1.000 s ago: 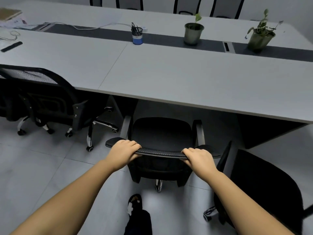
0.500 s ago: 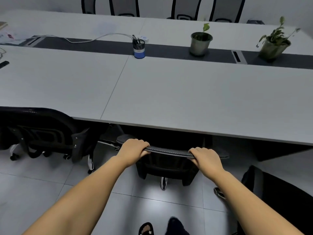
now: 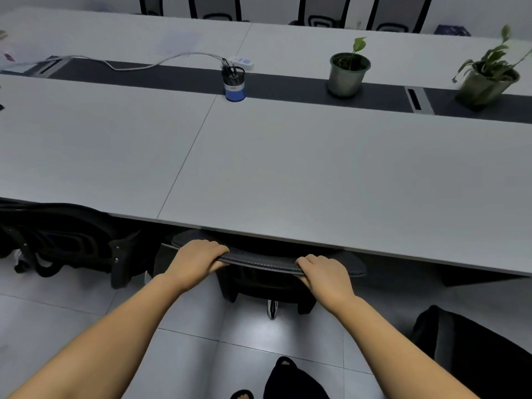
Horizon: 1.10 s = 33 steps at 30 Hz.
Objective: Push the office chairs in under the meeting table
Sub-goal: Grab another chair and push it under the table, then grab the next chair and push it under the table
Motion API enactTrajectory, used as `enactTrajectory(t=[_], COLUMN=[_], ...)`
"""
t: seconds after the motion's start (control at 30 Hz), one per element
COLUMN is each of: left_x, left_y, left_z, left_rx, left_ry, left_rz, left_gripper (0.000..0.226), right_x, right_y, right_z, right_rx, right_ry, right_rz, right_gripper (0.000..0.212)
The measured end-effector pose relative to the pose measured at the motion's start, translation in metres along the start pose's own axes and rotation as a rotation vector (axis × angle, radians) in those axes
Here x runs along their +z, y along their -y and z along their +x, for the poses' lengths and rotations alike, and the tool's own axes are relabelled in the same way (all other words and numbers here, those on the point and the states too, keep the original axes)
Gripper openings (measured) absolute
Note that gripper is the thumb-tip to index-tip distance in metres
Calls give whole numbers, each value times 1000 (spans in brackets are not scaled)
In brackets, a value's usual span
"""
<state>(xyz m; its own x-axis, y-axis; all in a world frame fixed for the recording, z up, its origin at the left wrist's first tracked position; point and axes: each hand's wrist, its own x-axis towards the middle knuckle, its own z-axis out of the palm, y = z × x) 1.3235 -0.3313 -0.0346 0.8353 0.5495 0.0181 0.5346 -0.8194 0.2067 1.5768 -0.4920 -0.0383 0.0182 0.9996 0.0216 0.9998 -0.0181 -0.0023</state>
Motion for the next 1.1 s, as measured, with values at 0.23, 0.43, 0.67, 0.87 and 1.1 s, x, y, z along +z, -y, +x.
enactTrajectory(t=[0.23,0.43,0.67,0.87,1.1], left_x=[-2,-6,-35,-87,-85], left_y=[5,2,-21,-65,-108], left_z=[0,2,-9,-73,-144], left_rx=[-19,-17,-80,-140,-112], left_ry=[45,98,205,-64,-103], left_rz=[9,37,-71,-612,-946], left_gripper=[54,46,55,45,38], right_x=[-2,-11,-50,-96,-114], right_y=[5,13,29,72,134], right_z=[4,4,-36,-110,-199], right_rx=[4,154,337,555,769], right_ry=[3,137,-5,-210,-437], right_rz=[68,161,553,1062,1306], right_gripper=[22,35,61,52,42])
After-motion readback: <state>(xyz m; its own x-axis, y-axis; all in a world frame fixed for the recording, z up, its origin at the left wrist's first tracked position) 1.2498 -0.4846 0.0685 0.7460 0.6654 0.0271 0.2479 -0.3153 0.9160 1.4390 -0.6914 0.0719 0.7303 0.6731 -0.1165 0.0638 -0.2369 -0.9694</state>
